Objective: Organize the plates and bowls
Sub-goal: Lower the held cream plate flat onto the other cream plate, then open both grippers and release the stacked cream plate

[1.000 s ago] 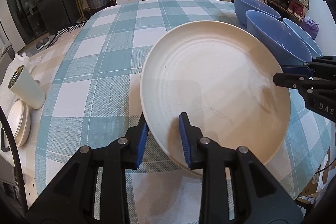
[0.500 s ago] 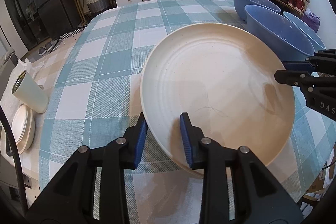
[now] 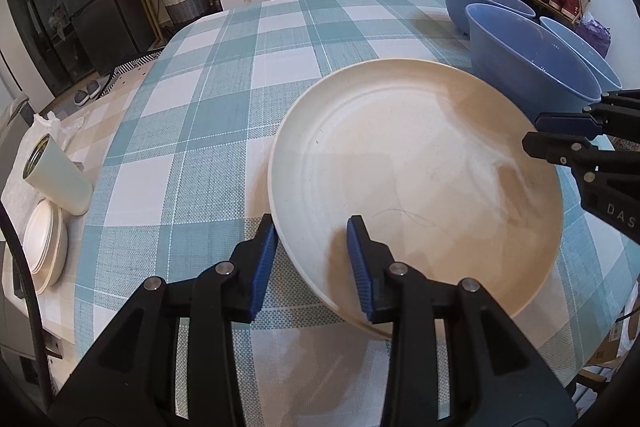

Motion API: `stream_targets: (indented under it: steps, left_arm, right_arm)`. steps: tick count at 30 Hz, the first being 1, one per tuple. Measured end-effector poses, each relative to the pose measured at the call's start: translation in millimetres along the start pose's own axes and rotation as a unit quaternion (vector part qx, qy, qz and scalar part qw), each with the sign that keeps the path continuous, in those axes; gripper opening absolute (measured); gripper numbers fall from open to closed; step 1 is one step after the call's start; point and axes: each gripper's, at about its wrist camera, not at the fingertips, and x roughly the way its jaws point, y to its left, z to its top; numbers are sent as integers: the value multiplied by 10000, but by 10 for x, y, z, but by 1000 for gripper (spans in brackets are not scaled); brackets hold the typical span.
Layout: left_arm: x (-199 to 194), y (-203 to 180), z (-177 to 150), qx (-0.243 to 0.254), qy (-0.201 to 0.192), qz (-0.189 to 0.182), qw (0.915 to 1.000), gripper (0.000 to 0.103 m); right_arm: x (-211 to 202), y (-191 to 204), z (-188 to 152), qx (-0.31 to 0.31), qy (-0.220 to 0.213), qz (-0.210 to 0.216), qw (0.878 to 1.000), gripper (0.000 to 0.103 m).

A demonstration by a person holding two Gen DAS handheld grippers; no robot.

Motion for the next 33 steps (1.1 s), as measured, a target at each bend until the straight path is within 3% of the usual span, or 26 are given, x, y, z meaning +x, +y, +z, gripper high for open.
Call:
stream_targets:
  steps: [9,15,17,19,27,32,33]
  left_arm:
    - [-17,33,6,-100,7,-131,9999,33]
    - [-39,87,20,-305,9,-303,9991,48]
    - [-87,86,32,-290,-100,-272,9992,62]
    - [-173,84,52,-272,-286,-314,9987,75]
    - [-383,45,127,-344,-439,-729,9958,81]
    - [-478,5,170,-336,-559,-651,9957,101]
    - [-505,19,176,-370,-603,-657,9953,101]
  right_arm:
    - [-9,4,-4,-49,-5,20,10000,21]
    - [-13,13,-9,-52,-1,93,9999,26]
    - [-16,22,-13,-64,8,129,9999,29]
    - [-26,29,-20,-71,9,192,9998,38]
    - [-230,17,2,58,-310,522,9981,81]
    - [-360,31,-2,62,-481,564,9972,84]
    - [-397,26,-10,68,-528,523,9972,85]
